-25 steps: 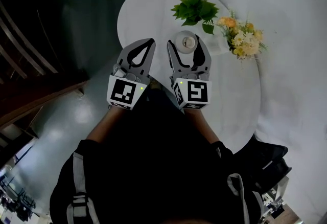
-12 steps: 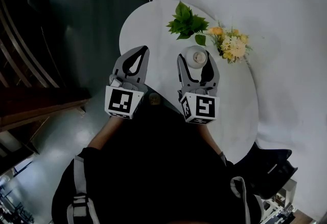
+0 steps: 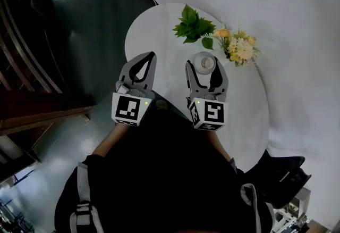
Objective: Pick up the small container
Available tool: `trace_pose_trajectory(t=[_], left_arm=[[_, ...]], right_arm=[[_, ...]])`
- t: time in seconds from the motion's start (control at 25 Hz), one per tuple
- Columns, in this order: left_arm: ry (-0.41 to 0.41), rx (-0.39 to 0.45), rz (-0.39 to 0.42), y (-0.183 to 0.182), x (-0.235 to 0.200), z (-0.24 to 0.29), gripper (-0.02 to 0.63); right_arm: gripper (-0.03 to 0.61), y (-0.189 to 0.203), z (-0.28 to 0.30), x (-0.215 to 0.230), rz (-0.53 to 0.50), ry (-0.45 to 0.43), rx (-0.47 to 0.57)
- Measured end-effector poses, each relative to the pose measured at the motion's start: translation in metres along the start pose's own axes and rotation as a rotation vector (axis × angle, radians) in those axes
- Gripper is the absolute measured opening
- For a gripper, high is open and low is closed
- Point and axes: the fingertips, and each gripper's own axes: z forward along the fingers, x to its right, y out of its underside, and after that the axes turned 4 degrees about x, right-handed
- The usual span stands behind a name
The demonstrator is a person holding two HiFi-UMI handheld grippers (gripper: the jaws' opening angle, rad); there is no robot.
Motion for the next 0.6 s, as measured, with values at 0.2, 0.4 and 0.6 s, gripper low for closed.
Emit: trace_pose_trajectory(t=[0.2,0.4,0.6], left_arm=[[-0.001,-0.006,-0.003,0.0022,0.0009,-0.0017,0.008],[-0.005,-0.021,-0.018,0.0049,0.0014,-0.0037,0.008],[0.009,-0.001,0.002,0.0024,0.0025,-0.0003,0.008]], right_arm=[[0.333,0.0023,-0.0012,-0.0006,0.001,-0.009,-0.006],[0.333,0.0055,-0.0023,-0.0014,0.002,-0.013,-0.018],[0.333,0.0084,-0.0012,-0.0001,0.007,-0.016,-0.025]])
